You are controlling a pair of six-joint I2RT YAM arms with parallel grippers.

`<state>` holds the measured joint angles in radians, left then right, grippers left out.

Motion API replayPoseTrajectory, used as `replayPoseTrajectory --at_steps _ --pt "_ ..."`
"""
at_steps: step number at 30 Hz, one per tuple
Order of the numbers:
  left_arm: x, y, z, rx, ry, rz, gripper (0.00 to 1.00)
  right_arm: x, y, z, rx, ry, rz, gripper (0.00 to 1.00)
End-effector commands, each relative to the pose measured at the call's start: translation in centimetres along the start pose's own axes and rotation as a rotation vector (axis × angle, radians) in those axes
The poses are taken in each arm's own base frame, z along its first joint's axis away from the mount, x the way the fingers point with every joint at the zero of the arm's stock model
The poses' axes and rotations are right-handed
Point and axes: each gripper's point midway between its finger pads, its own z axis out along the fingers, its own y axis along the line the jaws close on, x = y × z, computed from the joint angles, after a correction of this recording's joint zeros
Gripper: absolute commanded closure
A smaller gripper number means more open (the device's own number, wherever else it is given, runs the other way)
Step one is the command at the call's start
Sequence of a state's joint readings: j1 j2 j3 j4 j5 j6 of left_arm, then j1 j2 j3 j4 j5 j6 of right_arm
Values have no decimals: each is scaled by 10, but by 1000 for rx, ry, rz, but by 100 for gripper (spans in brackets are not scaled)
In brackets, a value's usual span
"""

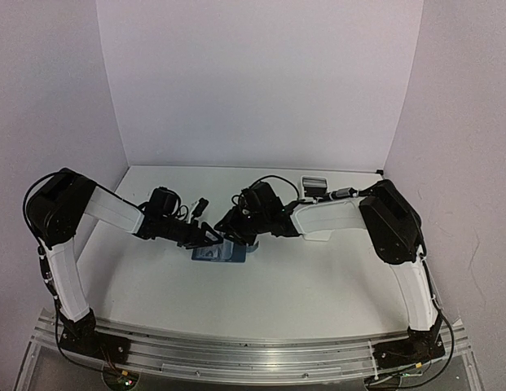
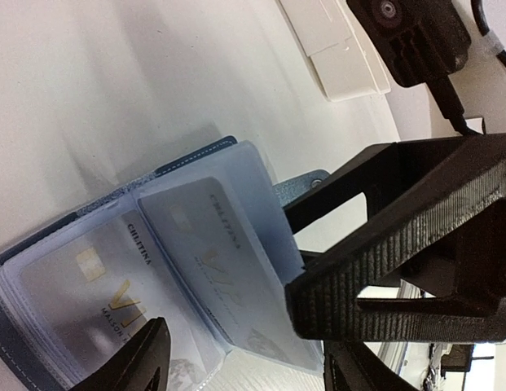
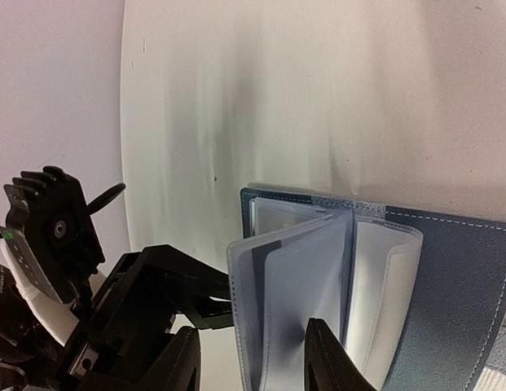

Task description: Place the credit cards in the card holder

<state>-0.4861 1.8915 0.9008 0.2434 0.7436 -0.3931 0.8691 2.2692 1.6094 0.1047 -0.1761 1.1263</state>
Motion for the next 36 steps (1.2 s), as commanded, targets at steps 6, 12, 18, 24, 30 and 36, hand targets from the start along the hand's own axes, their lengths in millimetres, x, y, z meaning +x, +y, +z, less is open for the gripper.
replayPoseTrajectory --at_steps 6,12,18,24,30,36 --pt "-3 6 -9 -32 -16 0 35 -10 14 -15 -31 -32 -10 60" --pt "-5 11 -13 -45 -26 3 34 -10 -2 -15 9 -41 9 61" --pt "-6 11 -12 -39 -23 17 34 -7 -24 -9 65 -36 18 64" --pt "-2 21 -11 -85 -10 -1 35 -9 -25 -15 84 -47 1 65" --pt "10 56 -20 -301 47 -18 45 -25 -27 -37 201 -123 -105 66" --pt "20 67 -24 -378 86 -22 45 -43 -17 -52 281 -184 -231 71"
